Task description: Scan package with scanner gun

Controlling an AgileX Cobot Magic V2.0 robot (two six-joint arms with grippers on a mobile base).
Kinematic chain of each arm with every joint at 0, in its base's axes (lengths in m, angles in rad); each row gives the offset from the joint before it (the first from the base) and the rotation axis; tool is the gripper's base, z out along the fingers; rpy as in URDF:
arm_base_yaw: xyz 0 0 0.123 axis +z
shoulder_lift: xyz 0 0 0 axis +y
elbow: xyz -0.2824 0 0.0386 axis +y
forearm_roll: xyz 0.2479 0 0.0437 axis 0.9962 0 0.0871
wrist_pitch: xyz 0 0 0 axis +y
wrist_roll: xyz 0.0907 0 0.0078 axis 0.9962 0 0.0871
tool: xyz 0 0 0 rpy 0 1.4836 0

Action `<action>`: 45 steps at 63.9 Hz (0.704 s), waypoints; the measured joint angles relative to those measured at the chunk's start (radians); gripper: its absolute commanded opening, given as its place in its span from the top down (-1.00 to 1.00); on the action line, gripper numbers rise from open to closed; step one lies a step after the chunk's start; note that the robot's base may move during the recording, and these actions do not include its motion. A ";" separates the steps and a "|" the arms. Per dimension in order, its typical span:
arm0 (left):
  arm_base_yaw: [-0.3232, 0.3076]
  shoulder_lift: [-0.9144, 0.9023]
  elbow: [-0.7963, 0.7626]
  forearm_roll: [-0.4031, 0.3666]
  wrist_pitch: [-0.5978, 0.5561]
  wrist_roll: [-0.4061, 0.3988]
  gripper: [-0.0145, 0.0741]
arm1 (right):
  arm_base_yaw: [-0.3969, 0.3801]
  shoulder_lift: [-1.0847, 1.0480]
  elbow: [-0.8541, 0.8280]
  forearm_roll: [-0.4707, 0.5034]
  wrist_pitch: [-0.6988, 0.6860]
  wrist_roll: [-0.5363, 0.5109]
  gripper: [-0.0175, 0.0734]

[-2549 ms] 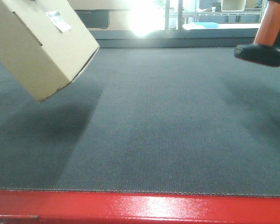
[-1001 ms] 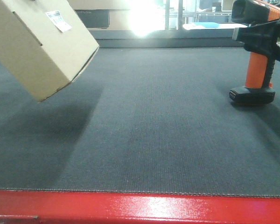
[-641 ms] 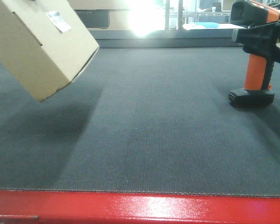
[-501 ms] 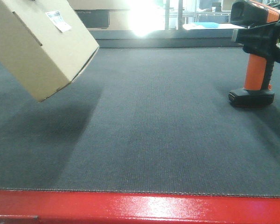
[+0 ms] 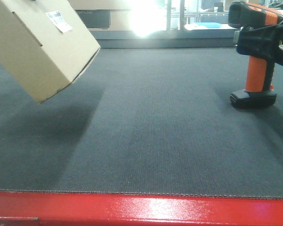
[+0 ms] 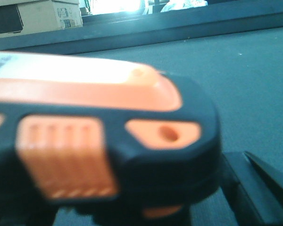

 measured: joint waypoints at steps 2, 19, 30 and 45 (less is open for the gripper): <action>0.000 0.000 0.000 0.000 0.000 0.000 0.92 | 0.000 0.000 0.000 0.000 0.007 0.000 -0.64; 0.000 0.000 0.000 0.000 0.000 0.000 0.92 | 0.000 -0.044 0.000 0.000 0.116 -0.006 -0.64; 0.000 0.000 0.000 0.007 0.002 0.000 0.92 | 0.000 -0.116 0.000 0.000 0.247 -0.054 -0.64; 0.000 0.000 -0.067 0.104 -0.002 0.000 0.92 | 0.000 -0.266 0.046 0.000 0.386 -0.070 -0.64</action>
